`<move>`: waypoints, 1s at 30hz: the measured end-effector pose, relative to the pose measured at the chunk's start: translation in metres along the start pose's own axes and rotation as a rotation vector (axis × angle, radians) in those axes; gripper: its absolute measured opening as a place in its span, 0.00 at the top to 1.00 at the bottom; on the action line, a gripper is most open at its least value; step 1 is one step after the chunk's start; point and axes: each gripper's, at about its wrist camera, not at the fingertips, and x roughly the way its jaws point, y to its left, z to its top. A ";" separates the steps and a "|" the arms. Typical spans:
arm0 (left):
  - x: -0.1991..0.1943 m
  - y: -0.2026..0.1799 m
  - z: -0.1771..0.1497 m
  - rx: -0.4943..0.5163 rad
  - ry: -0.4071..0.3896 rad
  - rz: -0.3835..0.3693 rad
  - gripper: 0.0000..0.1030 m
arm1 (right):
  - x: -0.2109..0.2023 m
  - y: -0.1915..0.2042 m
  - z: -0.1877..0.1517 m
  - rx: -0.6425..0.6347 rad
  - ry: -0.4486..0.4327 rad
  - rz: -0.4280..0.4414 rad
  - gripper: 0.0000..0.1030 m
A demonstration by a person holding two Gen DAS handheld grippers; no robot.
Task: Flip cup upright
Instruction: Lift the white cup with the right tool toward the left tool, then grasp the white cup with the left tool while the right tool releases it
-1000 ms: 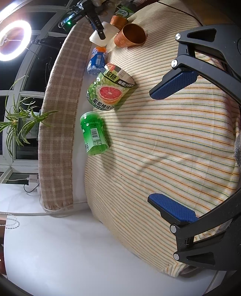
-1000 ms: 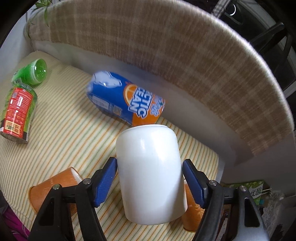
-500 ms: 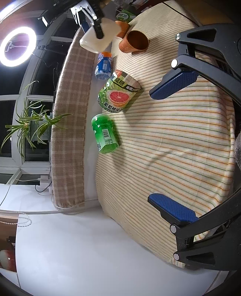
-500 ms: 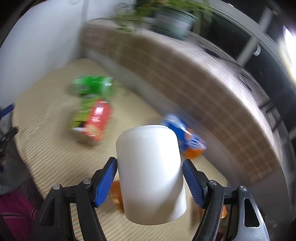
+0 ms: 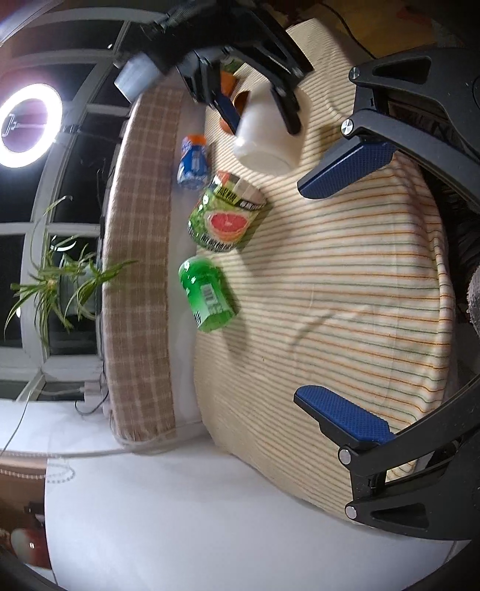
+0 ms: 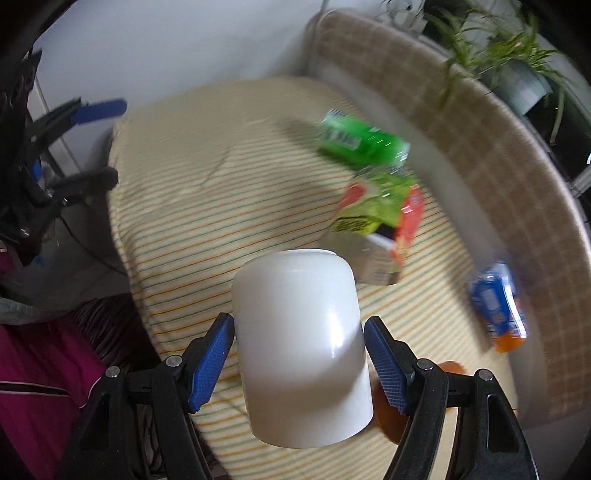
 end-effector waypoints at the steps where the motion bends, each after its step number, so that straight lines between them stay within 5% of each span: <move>1: 0.000 -0.001 0.001 0.010 0.008 -0.016 0.00 | 0.004 0.003 -0.002 -0.002 0.011 0.006 0.28; 15: 0.023 -0.030 0.024 0.181 0.126 -0.204 0.05 | 0.014 -0.004 -0.019 0.080 0.002 0.100 0.26; 20: 0.031 -0.061 0.033 0.368 0.160 -0.253 0.05 | -0.013 -0.014 -0.038 0.181 -0.108 0.142 0.23; 30: 0.047 -0.154 0.036 0.817 0.261 -0.383 0.08 | -0.066 -0.023 -0.147 0.486 -0.284 0.135 0.23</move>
